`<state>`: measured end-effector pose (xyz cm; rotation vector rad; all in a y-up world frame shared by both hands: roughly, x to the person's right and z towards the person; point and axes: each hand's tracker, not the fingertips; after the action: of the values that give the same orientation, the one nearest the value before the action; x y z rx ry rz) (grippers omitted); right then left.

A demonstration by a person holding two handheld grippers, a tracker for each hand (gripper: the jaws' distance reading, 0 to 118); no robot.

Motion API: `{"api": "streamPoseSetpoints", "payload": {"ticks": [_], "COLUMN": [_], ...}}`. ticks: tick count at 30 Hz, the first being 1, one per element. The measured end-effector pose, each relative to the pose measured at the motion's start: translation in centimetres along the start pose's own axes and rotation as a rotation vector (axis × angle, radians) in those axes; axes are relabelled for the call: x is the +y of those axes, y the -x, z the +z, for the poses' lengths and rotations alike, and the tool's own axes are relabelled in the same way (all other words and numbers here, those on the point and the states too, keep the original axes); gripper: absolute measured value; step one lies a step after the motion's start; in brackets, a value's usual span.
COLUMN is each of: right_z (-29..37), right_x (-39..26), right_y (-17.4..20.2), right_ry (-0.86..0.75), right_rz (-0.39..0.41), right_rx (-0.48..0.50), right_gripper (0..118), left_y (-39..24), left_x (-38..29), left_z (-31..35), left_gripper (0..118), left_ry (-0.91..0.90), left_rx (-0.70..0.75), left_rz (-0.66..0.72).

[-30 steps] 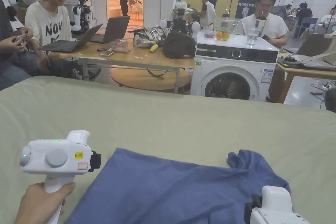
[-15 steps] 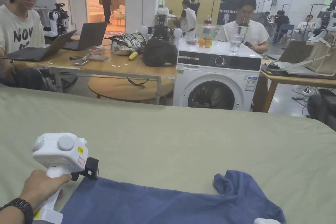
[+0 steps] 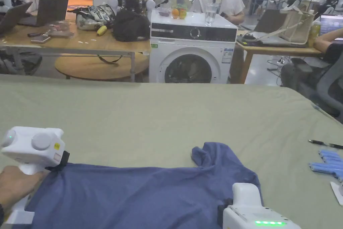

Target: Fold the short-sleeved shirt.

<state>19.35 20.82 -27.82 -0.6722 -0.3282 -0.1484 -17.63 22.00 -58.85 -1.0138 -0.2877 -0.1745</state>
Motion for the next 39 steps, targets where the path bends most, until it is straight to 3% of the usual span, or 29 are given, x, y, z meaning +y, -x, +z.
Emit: {"api": "streamPoseSetpoints", "payload": {"ticks": [4,5,6,7,11,14,17,22,25,26,28,30,32,34,39], "right_z": [-0.4,-0.8,-1.3,-2.1,-6.8,-11.0,-14.4,-17.9,-17.9,-17.7,-16.9,-16.4,-15.3,-13.1,-6.1], "right_x": [2.4,3.6,4.7,6.0,10.4,12.9,13.7,12.7,11.9,11.8,11.6,11.4,11.7,12.2,15.3], "right_y": [-1.6,-2.4,-3.1,-3.9,-7.9,-10.1,-11.0,-11.1,-9.5,-9.1,-8.4,-8.5,-9.3,-9.7,-9.9], "right_ry": [0.006,0.011,0.023,0.045,0.110,0.221,0.317,0.445,0.406,0.398,0.382,0.374,0.352,0.260,0.061], "right_rz": [0.013,0.008,0.008,0.015,-0.006,0.002,-0.044,-0.135,-0.023,-0.026,0.002,0.006,-0.042,-0.077,-0.065], "right_rx": [-0.037,-0.044,-0.054,-0.055,-0.055,-0.066,-0.024,0.033,-0.029,-0.046,-0.049,-0.028,0.030,0.019,0.037], "right_gripper": [0,5,18,40,55,56,56,55,49,42,0,0,0,0,0], "left_y": [0.2,0.5,0.7,1.0,1.5,2.0,2.6,3.0,3.0,3.0,3.0,3.0,3.1,3.3,4.0], "left_x": [-0.6,-0.8,-1.0,-1.3,-2.2,-2.6,-2.9,-3.0,-3.1,-3.1,-3.4,-3.6,-4.0,-4.3,-4.4], "left_z": [2.7,3.5,4.2,4.9,6.6,7.1,7.5,7.6,7.5,7.4,7.5,7.6,8.3,9.3,13.8], "left_gripper": [0,0,0,0,0,0,0,0,0,0,0,0,0,0,0], "left_ry": [-0.095,-0.123,-0.130,-0.151,-0.179,-0.193,-0.207,-0.208,-0.203,-0.201,-0.201,-0.200,-0.199,-0.220,-0.282], "left_rx": [-0.024,-0.038,-0.054,-0.075,-0.077,-0.081,-0.081,-0.080,-0.078,-0.079,-0.079,-0.085,-0.089,-0.090,-0.102], "left_rz": [-0.009,0.014,0.037,0.053,0.061,0.069,0.089,0.100,0.099,0.099,0.102,0.112,0.118,0.123,0.147]}}
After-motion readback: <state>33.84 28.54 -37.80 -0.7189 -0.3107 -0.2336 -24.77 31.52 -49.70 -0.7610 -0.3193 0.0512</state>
